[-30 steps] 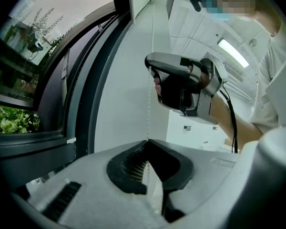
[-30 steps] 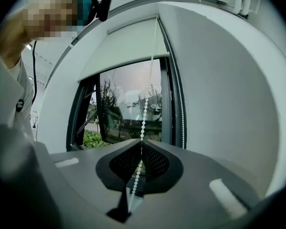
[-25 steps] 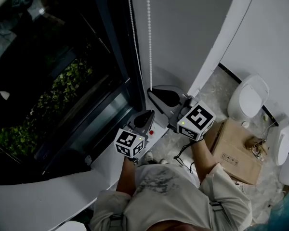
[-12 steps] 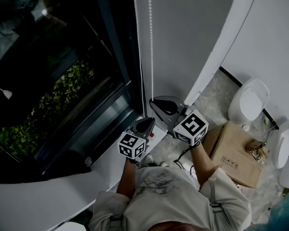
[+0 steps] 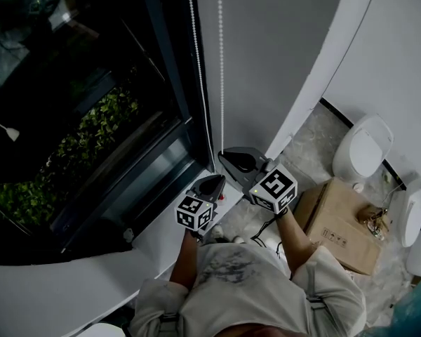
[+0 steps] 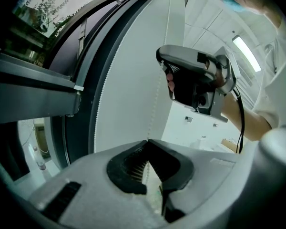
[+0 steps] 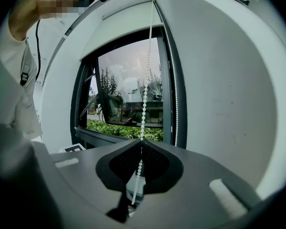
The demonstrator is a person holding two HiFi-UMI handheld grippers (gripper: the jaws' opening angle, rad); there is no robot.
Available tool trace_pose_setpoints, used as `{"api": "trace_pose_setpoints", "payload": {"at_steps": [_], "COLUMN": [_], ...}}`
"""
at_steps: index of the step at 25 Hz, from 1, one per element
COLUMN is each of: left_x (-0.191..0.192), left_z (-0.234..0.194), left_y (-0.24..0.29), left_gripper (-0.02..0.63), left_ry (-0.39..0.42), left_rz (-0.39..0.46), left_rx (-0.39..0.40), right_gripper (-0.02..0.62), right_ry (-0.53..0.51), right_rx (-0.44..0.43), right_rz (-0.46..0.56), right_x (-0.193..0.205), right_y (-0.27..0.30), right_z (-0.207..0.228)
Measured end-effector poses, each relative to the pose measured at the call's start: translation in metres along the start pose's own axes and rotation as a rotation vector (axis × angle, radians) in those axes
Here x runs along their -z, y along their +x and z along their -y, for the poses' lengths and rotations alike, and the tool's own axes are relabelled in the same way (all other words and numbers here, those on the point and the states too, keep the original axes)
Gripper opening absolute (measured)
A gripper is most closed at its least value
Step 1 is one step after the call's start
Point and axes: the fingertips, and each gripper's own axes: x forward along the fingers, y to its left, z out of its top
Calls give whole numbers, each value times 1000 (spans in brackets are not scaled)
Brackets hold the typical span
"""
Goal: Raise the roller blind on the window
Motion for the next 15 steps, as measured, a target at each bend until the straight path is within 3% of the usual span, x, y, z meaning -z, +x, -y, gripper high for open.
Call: {"api": "trace_pose_setpoints", "payload": {"at_steps": [6,15], "left_x": [22,23], "left_z": [-5,2], "left_y": [-1,-8], "left_gripper": [11,13], "left_ry": [2,44], "left_rz": [-30,-31], "left_rx": [-18,-16], "right_gripper": [11,12], "right_ry": [16,14], "right_rx": [-5,-8], "right_rz": [-36,-30], "right_x": [22,23], "right_y": [1,1], "right_z": [-5,-9]}}
